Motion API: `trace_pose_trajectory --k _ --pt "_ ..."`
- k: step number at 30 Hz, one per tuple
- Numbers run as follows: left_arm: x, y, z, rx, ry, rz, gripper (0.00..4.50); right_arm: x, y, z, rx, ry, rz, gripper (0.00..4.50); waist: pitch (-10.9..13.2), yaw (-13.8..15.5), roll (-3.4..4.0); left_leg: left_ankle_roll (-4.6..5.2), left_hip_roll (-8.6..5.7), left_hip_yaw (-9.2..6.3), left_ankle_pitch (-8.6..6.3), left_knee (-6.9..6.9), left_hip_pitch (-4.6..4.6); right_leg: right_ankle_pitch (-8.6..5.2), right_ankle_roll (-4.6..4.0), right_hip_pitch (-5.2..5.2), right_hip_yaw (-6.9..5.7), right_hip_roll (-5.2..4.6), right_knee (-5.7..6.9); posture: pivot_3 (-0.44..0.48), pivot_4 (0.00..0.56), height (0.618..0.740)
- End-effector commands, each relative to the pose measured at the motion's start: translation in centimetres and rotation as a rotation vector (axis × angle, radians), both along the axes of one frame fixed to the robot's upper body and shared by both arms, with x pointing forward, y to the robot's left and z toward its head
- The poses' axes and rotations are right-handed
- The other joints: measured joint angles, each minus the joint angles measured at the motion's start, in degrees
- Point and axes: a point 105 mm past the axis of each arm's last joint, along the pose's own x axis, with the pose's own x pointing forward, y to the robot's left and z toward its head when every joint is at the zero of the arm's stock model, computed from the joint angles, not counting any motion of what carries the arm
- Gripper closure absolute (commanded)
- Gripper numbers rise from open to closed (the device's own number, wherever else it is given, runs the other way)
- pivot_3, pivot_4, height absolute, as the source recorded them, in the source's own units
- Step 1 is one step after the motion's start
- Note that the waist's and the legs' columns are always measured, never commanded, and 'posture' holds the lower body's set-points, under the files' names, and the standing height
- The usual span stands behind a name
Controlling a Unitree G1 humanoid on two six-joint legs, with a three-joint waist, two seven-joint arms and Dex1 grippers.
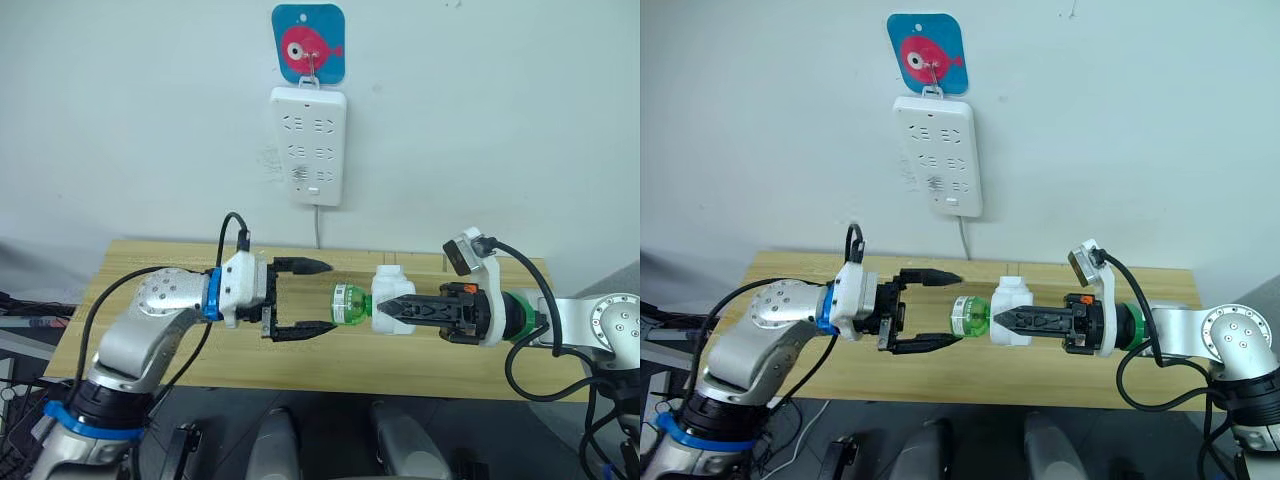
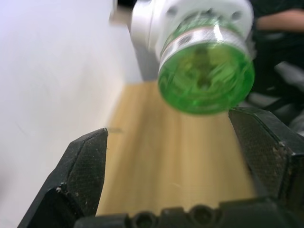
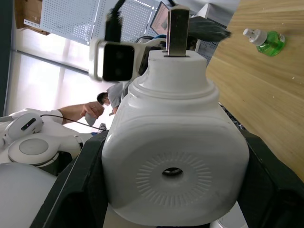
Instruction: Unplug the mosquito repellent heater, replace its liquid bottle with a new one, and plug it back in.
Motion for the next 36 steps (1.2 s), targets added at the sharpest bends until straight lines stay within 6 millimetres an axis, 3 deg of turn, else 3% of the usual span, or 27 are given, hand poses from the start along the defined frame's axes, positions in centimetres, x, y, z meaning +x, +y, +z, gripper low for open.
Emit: trace_pose_trajectory --k 1,11,20,22,24,27,30,36 --pt "-0.9 -0.1 0.8 -0.021 -0.221 -0.042 0.0 -0.6 0.2 1.1 0.038 -0.03 0.041 1.47 0.0 0.0 0.0 0.0 0.0 0.0 0.0 0.0 0.0 0.06 -0.1 0.0 0.0 0.0 0.0 -0.138 0.197 0.732" --pt "-1.3 -0.8 0.4 -0.052 -0.301 -0.108 0.0 -0.6 0.3 1.2 0.039 -0.033 0.043 1.47 0.0 -0.21 0.0 0.01 0.0 -0.01 0.0 0.0 0.01 0.07 -0.11 0.0 0.0 0.02 0.03 -0.145 0.199 0.732" --pt "-1.9 -1.9 1.5 -0.084 -0.31 -0.156 2.16 -0.7 0.3 1.1 0.041 -0.034 0.041 1.47 0.0 -0.3 0.0 0.01 0.0 -0.02 0.0 0.0 0.01 0.07 -0.11 0.0 -0.01 0.02 0.03 -0.145 0.203 0.732" --pt "-2.0 -2.0 1.9 -0.062 -0.305 -0.176 2.23 -0.7 0.3 1.1 0.041 -0.033 0.04 1.47 0.0 -0.3 0.0 0.01 0.0 -0.02 0.0 0.0 0.01 0.07 -0.11 0.0 -0.02 0.02 0.04 -0.145 0.203 0.732" --pt "-1.5 -1.9 1.8 -0.01 -0.188 -0.157 2.23 -0.7 0.3 1.1 0.037 -0.032 0.041 1.47 0.0 -0.32 0.0 0.01 0.0 -0.04 0.0 0.01 0.01 0.07 -0.11 0.01 -0.03 0.03 0.04 -0.14 0.204 0.732" --pt "-0.3 -1.1 1.2 0.077 0.142 -0.068 2.23 -0.8 0.2 1.0 0.03 -0.03 0.043 1.47 0.01 -0.41 0.01 0.01 0.0 -0.07 0.0 0.0 0.01 -0.01 0.03 0.01 -0.04 0.03 0.05 -0.14 0.204 0.732" --pt "1.0 -0.6 2.7 0.063 0.424 0.017 2.23 -1.1 0.3 0.9 0.017 -0.035 0.05 1.47 0.03 -0.42 0.0 0.01 0.0 -0.13 0.0 0.0 0.01 -0.08 0.14 0.01 -0.09 0.03 0.07 -0.137 0.205 0.732" --pt "0.9 0.8 5.2 0.031 0.838 0.02 2.23 -0.9 0.1 0.8 0.005 -0.039 0.028 1.47 0.07 -0.41 -0.04 0.02 0.0 -0.22 -0.01 0.0 0.0 -0.09 0.16 0.03 -0.21 0.05 0.07 -0.133 0.204 0.732"
